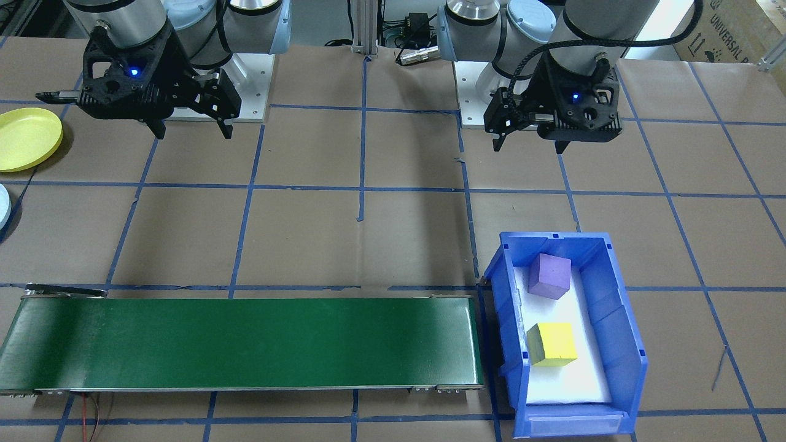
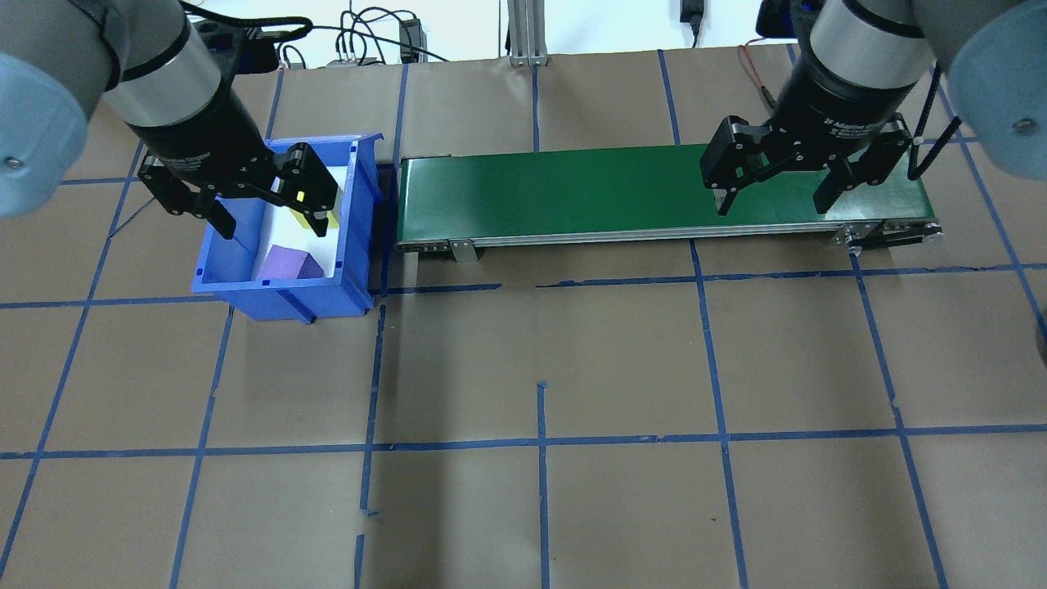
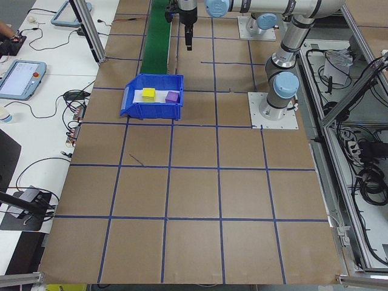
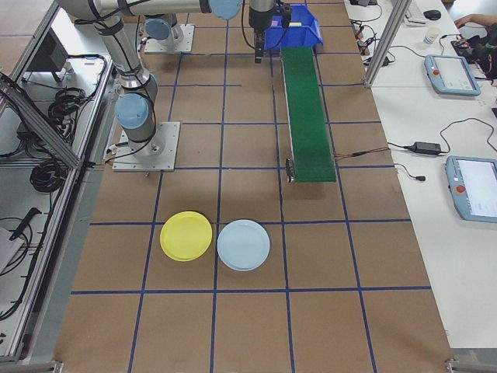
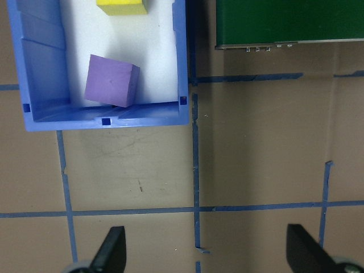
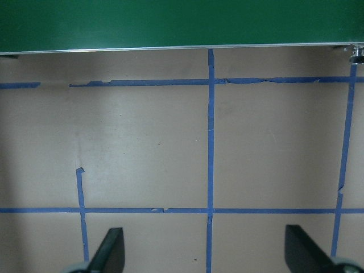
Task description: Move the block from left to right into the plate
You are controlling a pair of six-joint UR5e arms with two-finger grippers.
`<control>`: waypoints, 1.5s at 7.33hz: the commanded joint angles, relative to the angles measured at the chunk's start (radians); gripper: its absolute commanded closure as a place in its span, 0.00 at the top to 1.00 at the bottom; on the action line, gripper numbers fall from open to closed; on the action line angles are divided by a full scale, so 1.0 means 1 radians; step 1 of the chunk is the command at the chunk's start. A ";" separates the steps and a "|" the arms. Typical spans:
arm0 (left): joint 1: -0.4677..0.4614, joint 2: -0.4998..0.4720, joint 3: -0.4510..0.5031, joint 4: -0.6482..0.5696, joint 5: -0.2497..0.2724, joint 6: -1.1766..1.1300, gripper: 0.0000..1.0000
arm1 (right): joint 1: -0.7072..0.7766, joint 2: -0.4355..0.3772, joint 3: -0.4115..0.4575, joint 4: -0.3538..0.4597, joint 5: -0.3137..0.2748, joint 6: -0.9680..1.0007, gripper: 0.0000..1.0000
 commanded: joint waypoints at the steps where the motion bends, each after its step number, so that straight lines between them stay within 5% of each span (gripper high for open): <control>1: -0.020 -0.002 0.000 0.029 0.004 -0.011 1.00 | -0.002 0.000 0.000 0.000 0.002 0.001 1.00; 3: -0.009 -0.002 0.006 0.104 0.009 -0.011 1.00 | -0.002 0.000 0.000 0.000 0.008 0.001 1.00; 5: 0.142 -0.001 0.000 0.146 -0.008 0.033 1.00 | -0.002 0.000 0.000 0.000 0.008 0.001 1.00; 11: 0.192 -0.338 -0.022 0.388 0.003 0.113 1.00 | -0.003 0.000 0.002 0.000 0.011 0.001 1.00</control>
